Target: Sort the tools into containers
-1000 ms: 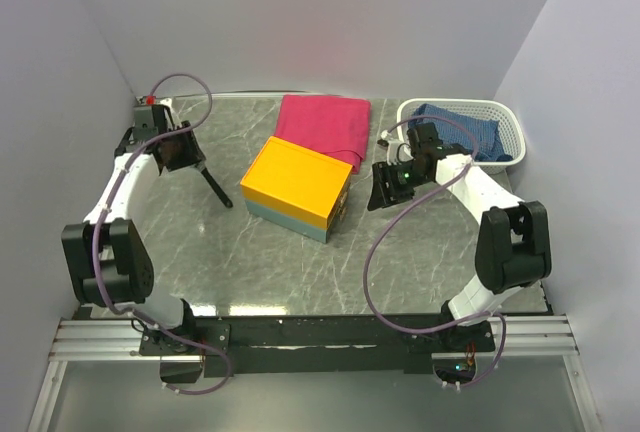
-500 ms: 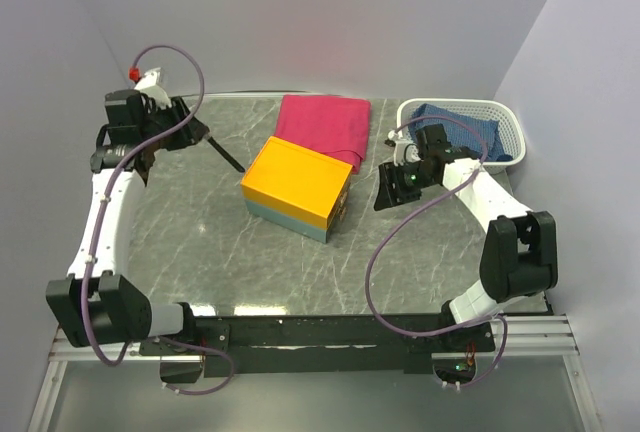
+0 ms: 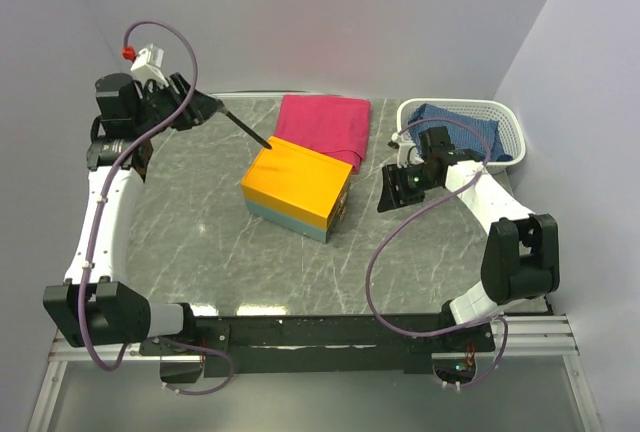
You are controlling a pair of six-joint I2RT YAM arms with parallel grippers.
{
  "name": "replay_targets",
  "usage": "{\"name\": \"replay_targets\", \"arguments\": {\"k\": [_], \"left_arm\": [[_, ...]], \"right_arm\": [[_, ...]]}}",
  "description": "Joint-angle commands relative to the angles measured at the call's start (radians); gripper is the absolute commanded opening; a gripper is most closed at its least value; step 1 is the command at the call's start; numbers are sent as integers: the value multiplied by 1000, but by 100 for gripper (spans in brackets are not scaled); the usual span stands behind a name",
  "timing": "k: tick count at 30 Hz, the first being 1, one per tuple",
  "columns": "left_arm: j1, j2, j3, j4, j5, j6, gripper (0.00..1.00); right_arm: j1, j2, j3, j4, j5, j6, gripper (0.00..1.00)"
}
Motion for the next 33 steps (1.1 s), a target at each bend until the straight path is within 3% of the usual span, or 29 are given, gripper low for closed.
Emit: {"name": "replay_targets", "arguments": {"k": [1, 8, 18, 33], "left_arm": [[-35, 14, -48, 140, 142, -122, 1], [-176, 34, -149, 166, 190, -174, 1], [-187, 96, -252, 214, 188, -307, 1], [-260, 210, -273, 201, 130, -360, 1]], "right_arm": [[-15, -50, -5, -7, 17, -30, 58], [-43, -60, -8, -26, 37, -54, 58], [-72, -89, -57, -33, 51, -68, 58], [-81, -49, -41, -27, 45, -62, 58]]}}
